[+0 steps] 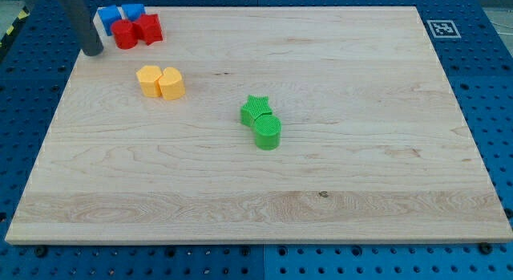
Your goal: Put the blue cube into the red circle
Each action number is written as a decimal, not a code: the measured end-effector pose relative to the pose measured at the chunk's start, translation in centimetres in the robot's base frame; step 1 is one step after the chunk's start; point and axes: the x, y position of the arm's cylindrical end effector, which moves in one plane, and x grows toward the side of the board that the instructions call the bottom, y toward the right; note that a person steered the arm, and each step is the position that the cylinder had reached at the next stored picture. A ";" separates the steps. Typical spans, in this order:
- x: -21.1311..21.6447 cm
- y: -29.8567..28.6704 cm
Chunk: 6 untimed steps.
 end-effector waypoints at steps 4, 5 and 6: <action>-7.8 -0.4; -7.8 1.5; -7.8 2.6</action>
